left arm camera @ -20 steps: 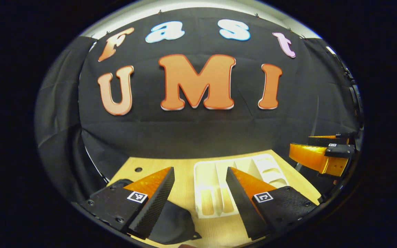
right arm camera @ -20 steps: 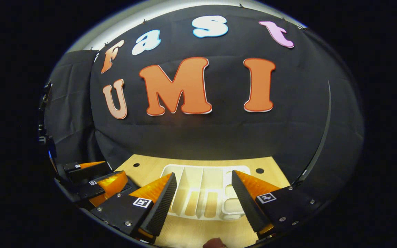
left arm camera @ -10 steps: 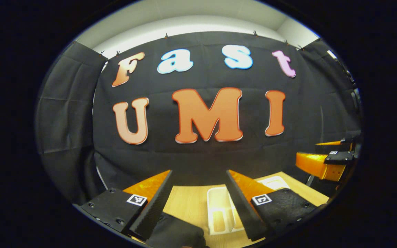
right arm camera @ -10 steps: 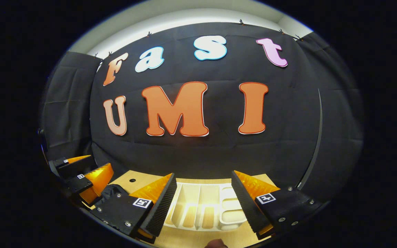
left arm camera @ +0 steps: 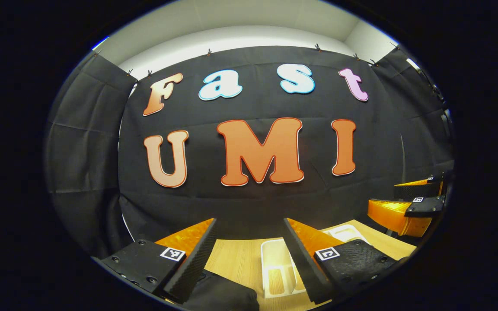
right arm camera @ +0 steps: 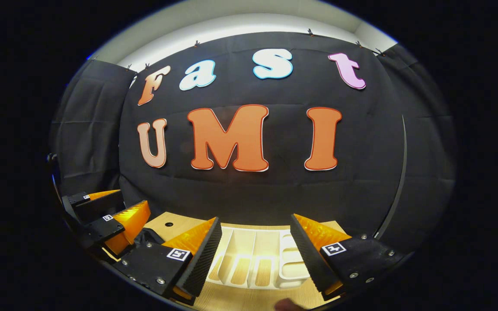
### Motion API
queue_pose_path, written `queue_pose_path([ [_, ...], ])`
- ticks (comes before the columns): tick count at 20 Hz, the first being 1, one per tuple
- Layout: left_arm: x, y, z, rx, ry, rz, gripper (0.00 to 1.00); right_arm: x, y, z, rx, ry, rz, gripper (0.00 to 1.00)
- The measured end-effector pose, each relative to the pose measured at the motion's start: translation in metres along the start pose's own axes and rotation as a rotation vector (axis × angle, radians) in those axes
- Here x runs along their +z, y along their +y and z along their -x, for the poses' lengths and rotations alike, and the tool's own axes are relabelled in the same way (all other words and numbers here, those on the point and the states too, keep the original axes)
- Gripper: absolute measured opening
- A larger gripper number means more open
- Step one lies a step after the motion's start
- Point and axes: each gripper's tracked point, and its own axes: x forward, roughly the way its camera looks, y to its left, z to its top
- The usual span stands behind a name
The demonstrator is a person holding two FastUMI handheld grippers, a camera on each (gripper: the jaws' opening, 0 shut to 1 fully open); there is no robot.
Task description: Open the schoolbag, grab two books from the bookshelf and put them into the schoolbag.
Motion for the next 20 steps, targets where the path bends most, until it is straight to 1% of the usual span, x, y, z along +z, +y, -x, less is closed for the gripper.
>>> queue_pose_path([
  [1, -0.001, 0.000, -0.001, 0.001, 0.001, -0.003, 0.93, 0.000, -0.004, 0.000, -0.016, -0.006, 0.006, 0.94],
  [2, -0.001, -0.003, -0.002, -0.008, 0.001, 0.005, 0.95, 0.002, -0.002, 0.001, -0.002, -0.006, 0.004, 0.94],
  [4, 0.000, -0.005, -0.002, -0.019, -0.012, 0.006, 0.93, 0.001, -0.005, 0.000, -0.015, -0.007, 0.003, 0.94],
  [6, 0.001, -0.003, -0.002, -0.011, -0.017, -0.016, 0.95, 0.002, -0.005, 0.000, -0.018, -0.014, 0.009, 0.94],
  [9, -0.002, -0.005, -0.002, -0.019, -0.013, -0.002, 0.95, 0.001, -0.002, 0.000, -0.021, -0.013, 0.011, 0.94],
  [11, -0.005, -0.001, -0.001, -0.012, -0.009, -0.001, 0.95, 0.002, -0.001, 0.000, -0.022, -0.019, 0.012, 0.96],
  [12, -0.005, 0.000, -0.001, -0.013, -0.005, 0.005, 0.92, 0.005, 0.003, -0.003, -0.015, -0.027, 0.013, 0.97],
  [13, -0.007, 0.001, -0.002, -0.012, -0.003, 0.010, 0.92, 0.005, 0.004, -0.004, -0.016, -0.027, 0.018, 0.97],
  [16, -0.011, 0.005, -0.003, -0.006, 0.005, 0.010, 0.92, -0.002, 0.007, -0.003, -0.006, -0.004, 0.020, 0.97],
  [20, -0.012, 0.002, 0.003, -0.013, 0.000, 0.016, 0.92, -0.006, 0.008, -0.005, -0.003, 0.010, -0.016, 0.97],
])
